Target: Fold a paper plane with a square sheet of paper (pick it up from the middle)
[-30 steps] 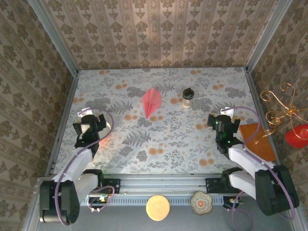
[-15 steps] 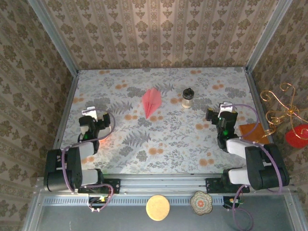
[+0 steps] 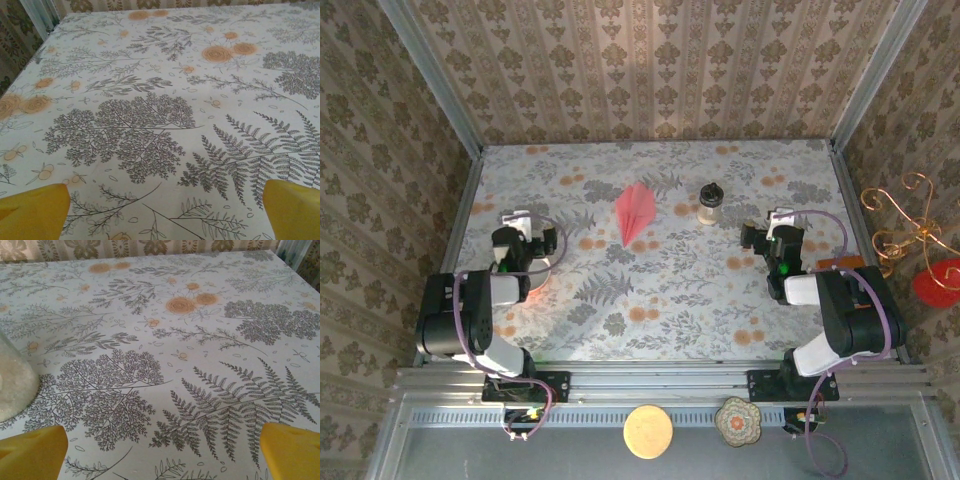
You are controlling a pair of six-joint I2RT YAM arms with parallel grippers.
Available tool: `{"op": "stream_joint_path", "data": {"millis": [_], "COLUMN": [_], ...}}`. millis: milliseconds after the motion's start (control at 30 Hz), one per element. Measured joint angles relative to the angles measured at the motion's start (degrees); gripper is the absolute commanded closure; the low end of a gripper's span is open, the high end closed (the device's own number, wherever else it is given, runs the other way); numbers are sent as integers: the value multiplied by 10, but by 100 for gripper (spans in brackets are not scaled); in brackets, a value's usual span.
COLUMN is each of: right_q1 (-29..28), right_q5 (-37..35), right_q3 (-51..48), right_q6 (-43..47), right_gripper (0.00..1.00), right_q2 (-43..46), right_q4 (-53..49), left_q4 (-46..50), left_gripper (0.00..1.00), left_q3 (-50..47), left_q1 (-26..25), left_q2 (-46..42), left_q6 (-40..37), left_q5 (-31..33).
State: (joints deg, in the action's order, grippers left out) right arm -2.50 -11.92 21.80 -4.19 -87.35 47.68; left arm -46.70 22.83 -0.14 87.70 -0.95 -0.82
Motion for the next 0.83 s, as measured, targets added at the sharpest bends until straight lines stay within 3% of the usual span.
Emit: {"op": "stream_joint_path", "data": {"millis": [300, 833], "right_q1": [0, 0], "right_q5": [2, 2], "right_q3": [0, 0], "right_q6": [0, 0], "right_gripper": [0, 0], "right_q2": [0, 0], "right_q4": [1, 1], "left_q4": [-22, -28], "left_gripper": [0, 0], "left_q3": [0, 0], "left_q1": [-14, -12], "left_q2": [6, 6], "left_q6": [-10, -14], "left_q5": [35, 28]}}
